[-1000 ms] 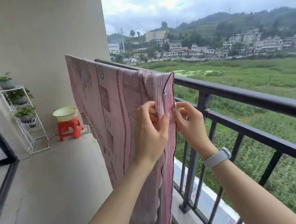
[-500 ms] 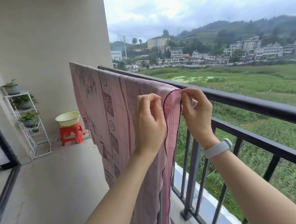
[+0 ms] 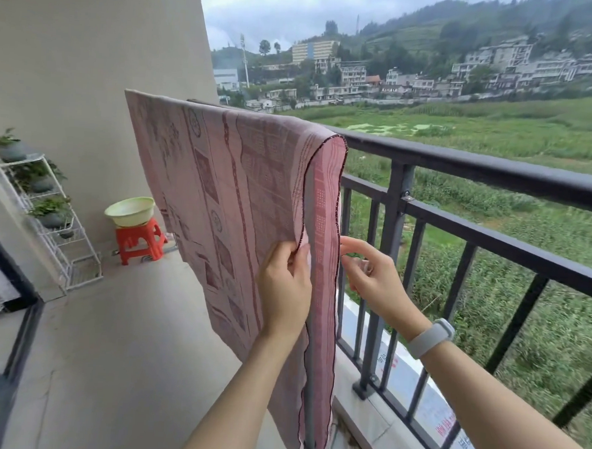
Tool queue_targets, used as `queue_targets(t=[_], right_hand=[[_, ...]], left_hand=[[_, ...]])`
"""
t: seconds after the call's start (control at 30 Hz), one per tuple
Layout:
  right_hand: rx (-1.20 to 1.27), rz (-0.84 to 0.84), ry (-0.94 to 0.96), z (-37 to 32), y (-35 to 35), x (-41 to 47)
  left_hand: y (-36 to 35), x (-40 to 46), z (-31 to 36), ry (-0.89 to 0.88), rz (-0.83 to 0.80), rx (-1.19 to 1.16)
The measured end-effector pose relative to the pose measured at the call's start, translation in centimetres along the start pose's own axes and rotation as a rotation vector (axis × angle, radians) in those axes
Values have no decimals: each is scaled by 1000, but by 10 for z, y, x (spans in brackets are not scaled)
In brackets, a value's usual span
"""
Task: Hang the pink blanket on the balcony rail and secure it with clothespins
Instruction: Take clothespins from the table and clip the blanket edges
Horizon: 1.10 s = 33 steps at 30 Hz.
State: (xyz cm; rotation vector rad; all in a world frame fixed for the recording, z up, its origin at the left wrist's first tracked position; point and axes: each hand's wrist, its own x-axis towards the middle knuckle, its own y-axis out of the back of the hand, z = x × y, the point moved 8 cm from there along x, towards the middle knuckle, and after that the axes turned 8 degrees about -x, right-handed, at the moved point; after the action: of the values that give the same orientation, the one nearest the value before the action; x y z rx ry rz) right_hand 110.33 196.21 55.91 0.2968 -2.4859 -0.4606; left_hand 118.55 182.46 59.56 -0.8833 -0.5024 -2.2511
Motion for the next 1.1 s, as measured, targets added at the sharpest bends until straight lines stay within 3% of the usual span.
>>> queue_targets(t=[0.23, 0.37, 0.47, 0.6, 0.7, 0.93, 1.1], right_hand=[[-36, -82, 33, -3, -30, -12], [-72, -87, 32, -2, -33, -16], [3, -116, -92, 7, -30, -24], [233, -142, -330, 21, -22, -38], [131, -137, -346, 23, -10, -44], [55, 188, -278, 2, 18, -59], [232, 345, -236, -13, 12, -69]], left_hand=[[-13, 8, -1, 105, -232, -135], [-16, 13, 6, 46, -187, 186], [-14, 20, 9, 60, -140, 188], [-13, 21, 11, 76, -200, 114], [-17, 25, 17, 49, -269, 140], [-13, 27, 20, 97, -305, 194], [-10, 29, 15, 133, -330, 202]])
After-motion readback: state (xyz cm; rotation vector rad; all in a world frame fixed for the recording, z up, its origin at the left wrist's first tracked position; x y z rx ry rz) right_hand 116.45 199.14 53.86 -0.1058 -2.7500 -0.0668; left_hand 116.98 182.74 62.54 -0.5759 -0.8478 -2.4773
